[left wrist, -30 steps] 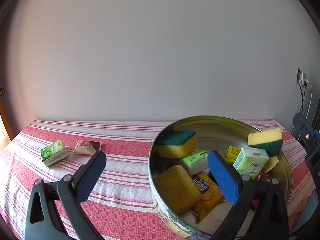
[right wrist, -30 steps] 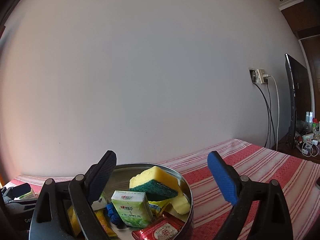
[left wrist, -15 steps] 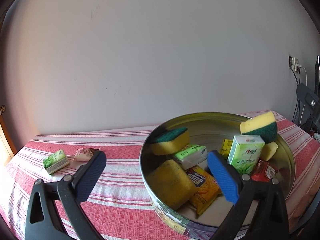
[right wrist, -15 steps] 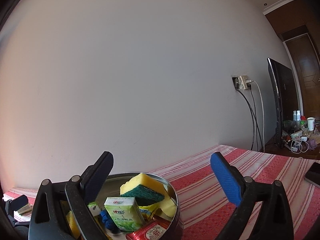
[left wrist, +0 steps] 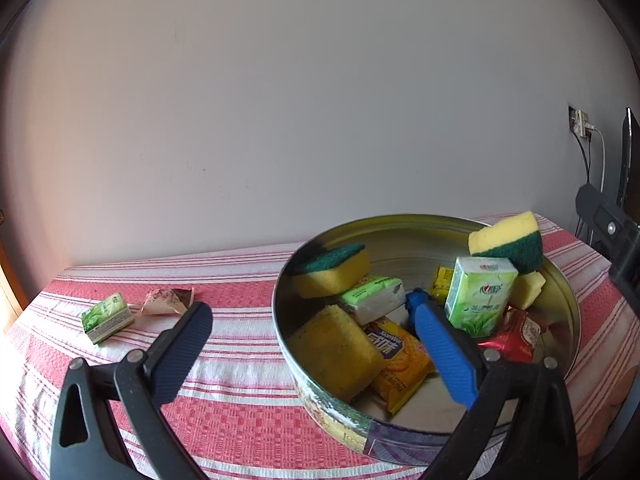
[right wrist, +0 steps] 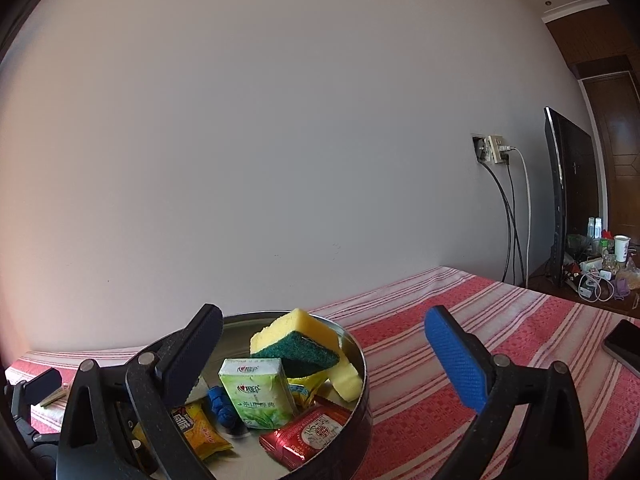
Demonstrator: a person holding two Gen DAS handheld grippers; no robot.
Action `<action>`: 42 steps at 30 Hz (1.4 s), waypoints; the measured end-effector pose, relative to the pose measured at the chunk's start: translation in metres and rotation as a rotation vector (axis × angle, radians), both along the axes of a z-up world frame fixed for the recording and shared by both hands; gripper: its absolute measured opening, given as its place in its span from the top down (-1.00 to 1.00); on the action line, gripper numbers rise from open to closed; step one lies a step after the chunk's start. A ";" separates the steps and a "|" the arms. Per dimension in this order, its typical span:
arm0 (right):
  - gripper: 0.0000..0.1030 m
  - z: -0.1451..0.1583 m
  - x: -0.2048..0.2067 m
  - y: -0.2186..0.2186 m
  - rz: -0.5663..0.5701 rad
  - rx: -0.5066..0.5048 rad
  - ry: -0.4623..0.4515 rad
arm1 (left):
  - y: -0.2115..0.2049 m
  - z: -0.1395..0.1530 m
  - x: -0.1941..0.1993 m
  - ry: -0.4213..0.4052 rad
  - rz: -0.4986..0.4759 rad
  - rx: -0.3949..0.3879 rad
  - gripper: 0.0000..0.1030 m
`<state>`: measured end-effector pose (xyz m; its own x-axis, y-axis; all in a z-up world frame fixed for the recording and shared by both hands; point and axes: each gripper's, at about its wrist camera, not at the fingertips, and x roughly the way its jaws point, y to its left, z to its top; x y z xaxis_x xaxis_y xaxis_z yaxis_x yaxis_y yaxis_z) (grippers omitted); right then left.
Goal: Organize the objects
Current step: 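Move both grippers away from the tin toward the green tissue pack and snack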
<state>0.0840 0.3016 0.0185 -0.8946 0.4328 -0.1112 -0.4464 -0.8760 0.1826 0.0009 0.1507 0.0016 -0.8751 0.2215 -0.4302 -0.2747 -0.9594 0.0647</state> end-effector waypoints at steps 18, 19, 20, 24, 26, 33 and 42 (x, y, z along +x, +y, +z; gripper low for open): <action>-0.99 0.000 -0.016 -0.070 0.113 0.100 -0.069 | -0.080 -0.004 -0.018 -0.062 0.078 0.010 -0.99; -0.99 0.000 -0.020 -0.077 0.134 0.105 -0.071 | -0.090 -0.004 -0.023 -0.061 0.097 0.008 -0.99; -0.99 0.000 -0.023 -0.085 0.154 0.110 -0.069 | -0.101 -0.004 -0.027 -0.062 0.119 0.004 -0.99; -0.99 -0.001 -0.039 -0.117 0.233 0.119 -0.071 | -0.142 -0.004 -0.044 -0.064 0.205 -0.001 -0.99; -0.99 -0.002 -0.049 -0.133 0.276 0.125 -0.090 | -0.160 -0.005 -0.052 -0.073 0.241 0.000 -0.99; -0.99 -0.008 -0.085 -0.172 0.375 0.125 -0.157 | -0.202 -0.010 -0.076 -0.119 0.317 0.012 -0.99; -0.99 -0.014 -0.119 -0.196 0.412 0.113 -0.210 | -0.227 -0.016 -0.097 -0.155 0.342 0.021 -0.99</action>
